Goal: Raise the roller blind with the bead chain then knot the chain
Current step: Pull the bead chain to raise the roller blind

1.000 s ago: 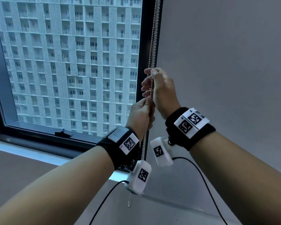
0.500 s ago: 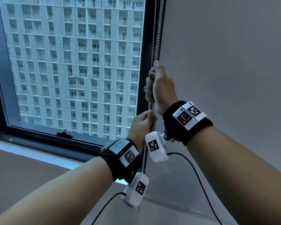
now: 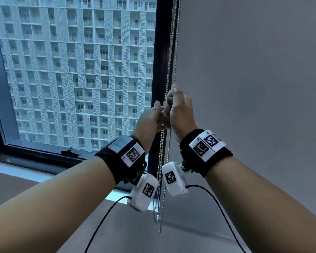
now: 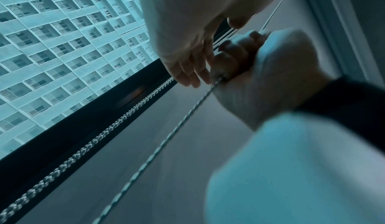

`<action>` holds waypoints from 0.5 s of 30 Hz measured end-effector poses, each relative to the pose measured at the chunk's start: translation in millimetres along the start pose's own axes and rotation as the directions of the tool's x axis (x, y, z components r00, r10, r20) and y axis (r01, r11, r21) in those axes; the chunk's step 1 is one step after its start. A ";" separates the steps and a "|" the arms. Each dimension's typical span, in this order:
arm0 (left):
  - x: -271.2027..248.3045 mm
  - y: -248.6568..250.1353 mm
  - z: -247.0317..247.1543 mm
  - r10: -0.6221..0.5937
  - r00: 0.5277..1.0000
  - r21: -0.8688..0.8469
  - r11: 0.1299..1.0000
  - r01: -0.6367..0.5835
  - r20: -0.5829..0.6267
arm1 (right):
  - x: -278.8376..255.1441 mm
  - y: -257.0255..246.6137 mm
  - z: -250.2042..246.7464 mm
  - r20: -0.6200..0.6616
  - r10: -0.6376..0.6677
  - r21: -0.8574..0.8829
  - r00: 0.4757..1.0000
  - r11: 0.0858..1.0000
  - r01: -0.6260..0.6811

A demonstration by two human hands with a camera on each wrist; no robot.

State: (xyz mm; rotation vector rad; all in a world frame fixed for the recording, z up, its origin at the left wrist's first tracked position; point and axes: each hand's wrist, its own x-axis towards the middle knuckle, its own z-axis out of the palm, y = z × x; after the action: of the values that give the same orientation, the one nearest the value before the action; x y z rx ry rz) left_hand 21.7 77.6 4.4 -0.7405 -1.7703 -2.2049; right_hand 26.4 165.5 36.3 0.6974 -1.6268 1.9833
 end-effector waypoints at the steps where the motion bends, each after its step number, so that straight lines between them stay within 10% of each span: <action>1: 1.3 5.3 0.2 0.021 1.000 0.010 1.000 -0.021 0.002 | -3.7 5.7 -2.2 0.002 0.006 -0.004 1.000 1.000 -0.006; 15: 23.4 72.8 38.3 0.111 0.993 -0.024 0.993 -0.112 -0.031 | -10.9 19.0 -3.6 -0.035 0.031 0.028 0.999 0.999 -0.030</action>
State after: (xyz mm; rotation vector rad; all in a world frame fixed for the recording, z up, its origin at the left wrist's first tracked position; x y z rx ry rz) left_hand 45.3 99.3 83.7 -0.7885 -1.6478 -2.1587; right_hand 22.0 165.2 14.6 0.6476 -1.6017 2.0320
